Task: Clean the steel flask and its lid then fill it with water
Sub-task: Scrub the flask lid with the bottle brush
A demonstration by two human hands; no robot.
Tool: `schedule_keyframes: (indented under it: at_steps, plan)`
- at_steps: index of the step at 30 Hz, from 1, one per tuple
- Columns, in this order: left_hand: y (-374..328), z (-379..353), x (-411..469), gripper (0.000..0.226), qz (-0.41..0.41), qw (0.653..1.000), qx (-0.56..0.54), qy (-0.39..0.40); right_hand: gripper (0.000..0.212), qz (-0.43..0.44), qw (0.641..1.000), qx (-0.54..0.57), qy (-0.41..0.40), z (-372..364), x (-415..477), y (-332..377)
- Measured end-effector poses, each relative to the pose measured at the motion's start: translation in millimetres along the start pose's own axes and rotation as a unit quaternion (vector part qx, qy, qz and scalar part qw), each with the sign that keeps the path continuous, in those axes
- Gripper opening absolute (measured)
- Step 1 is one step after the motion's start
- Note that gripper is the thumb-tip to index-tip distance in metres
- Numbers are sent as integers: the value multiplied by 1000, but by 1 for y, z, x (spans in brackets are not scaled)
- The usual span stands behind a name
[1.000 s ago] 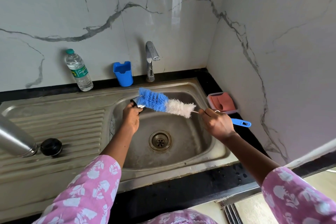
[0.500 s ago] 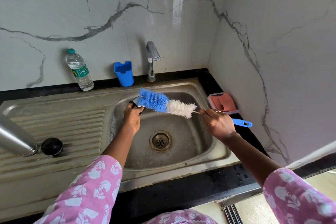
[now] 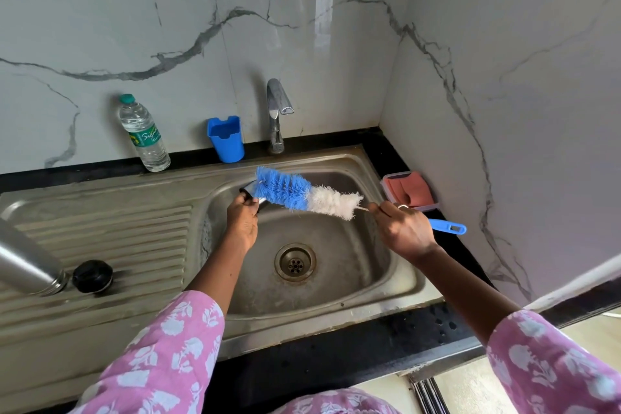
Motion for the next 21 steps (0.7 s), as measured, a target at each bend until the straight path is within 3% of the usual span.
schedule_keyframes:
  at_steps: [9,16,21]
  plan:
    - [2,-13,-7,48,-7,999,12,35,28,-28,999,-7,20,-9,16,3]
    - [0,-1,-5,19,30,996,-84,7,53,-14,1000,8,23,0,4,-1]
    - [6,-9,-3,28,11,999,-15,29,40,-26,999,-15,26,-2,16,2]
Point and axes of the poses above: each hand's wrist, its own x-axis towards the middle knuckle, its own z-axis out of the back of the hand, y = z × x, the point moved 10 cm from there along x, towards the middle knuckle, and after that the axes turned 2 degrees about -z, right-handed, at the moved point
